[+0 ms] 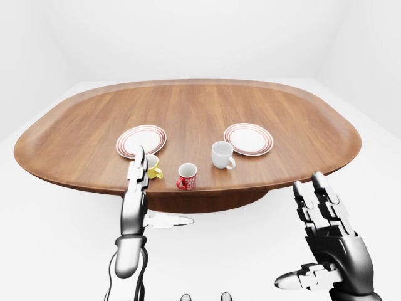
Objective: Put the red mug on the left plate.
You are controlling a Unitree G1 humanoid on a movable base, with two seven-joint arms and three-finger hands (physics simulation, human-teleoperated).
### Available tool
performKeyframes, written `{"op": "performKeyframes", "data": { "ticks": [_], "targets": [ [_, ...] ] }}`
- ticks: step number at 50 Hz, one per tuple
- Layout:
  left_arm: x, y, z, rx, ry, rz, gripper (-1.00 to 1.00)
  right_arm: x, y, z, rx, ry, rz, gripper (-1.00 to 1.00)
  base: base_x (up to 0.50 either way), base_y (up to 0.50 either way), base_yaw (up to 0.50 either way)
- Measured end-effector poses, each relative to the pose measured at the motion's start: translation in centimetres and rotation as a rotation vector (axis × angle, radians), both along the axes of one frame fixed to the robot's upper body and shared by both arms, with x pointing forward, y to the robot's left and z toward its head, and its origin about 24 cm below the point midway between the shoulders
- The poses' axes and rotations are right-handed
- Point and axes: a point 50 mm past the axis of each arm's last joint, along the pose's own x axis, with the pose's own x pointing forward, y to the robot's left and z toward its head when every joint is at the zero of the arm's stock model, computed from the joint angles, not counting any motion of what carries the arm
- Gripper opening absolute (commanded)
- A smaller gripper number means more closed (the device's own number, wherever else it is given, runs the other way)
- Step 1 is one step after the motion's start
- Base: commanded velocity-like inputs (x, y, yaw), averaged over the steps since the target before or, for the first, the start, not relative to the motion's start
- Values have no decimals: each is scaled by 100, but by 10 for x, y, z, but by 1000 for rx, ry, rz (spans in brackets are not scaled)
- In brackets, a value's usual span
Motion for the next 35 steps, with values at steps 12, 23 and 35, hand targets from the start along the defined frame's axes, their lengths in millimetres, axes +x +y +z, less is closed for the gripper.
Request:
{"op": "performKeyframes", "data": {
  "ticks": [12, 23, 35],
  "targets": [
    [0, 0, 2, 1, -10, 3, 100, 2, 0, 0, -16, 6, -9, 100, 0, 0, 0],
    [-1, 0, 3, -1, -15, 6, 100, 4, 1, -2, -29, 22, -16, 100, 0, 42, 0],
    [-1, 1, 2, -4, -9, 7, 100, 5, 1, -4, -33, 36, -18, 100, 1, 50, 0]
  ]
}}
